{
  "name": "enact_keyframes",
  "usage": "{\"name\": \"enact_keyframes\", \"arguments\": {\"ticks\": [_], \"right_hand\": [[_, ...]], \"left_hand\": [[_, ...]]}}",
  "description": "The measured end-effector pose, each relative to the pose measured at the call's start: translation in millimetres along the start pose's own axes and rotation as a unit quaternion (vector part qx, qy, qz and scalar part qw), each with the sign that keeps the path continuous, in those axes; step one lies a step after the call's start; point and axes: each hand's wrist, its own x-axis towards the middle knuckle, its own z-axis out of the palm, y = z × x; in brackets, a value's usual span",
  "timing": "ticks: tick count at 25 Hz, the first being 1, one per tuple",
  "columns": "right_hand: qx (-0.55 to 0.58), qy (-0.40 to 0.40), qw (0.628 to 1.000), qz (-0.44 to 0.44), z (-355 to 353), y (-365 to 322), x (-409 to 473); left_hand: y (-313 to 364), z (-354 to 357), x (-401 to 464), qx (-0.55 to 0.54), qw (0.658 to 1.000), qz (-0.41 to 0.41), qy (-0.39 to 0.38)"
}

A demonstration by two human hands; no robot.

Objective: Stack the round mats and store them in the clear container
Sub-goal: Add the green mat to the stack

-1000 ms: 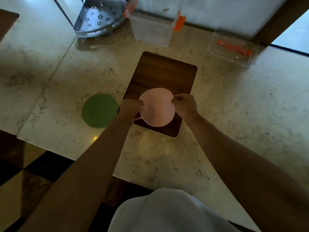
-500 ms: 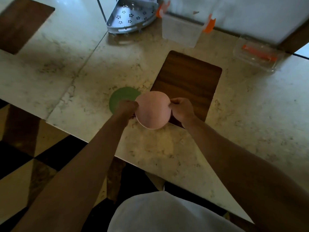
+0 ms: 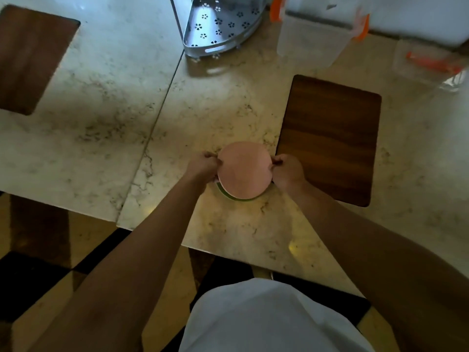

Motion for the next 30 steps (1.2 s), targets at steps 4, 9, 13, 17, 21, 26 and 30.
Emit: {"name": "enact_keyframes", "arguments": {"ticks": [4, 9, 13, 17, 21, 26, 30], "right_hand": [[-0.034, 0.021, 0.999, 0.019, 7, -2, -1], [-0.060, 0.036, 0.998, 0.009, 8, -12, -8], [-0.099, 0.038, 0.994, 0.024, 7, -16, -11], [-0.104, 0.036, 0.993, 0.037, 3, -19, -11], [-0.103, 0.044, 0.993, 0.046, 1, -21, -12], [-0.104, 0.036, 0.992, 0.055, 1, -22, -11], [-0.121, 0.042, 0.991, 0.048, 1, -21, -13]], "left_hand": [[-6, -5, 11, 0.023, 1.000, 0.006, -0.003], [-15, -9, 7, 0.078, 0.996, 0.038, 0.023], [-14, -10, 10, 0.150, 0.985, 0.072, 0.035], [-11, -8, 8, 0.213, 0.970, 0.104, 0.049], [-12, -8, 6, 0.237, 0.963, 0.116, 0.057], [-6, -8, 5, 0.291, 0.947, 0.129, 0.047], [-1, -7, 5, 0.314, 0.940, 0.120, 0.058]]}}
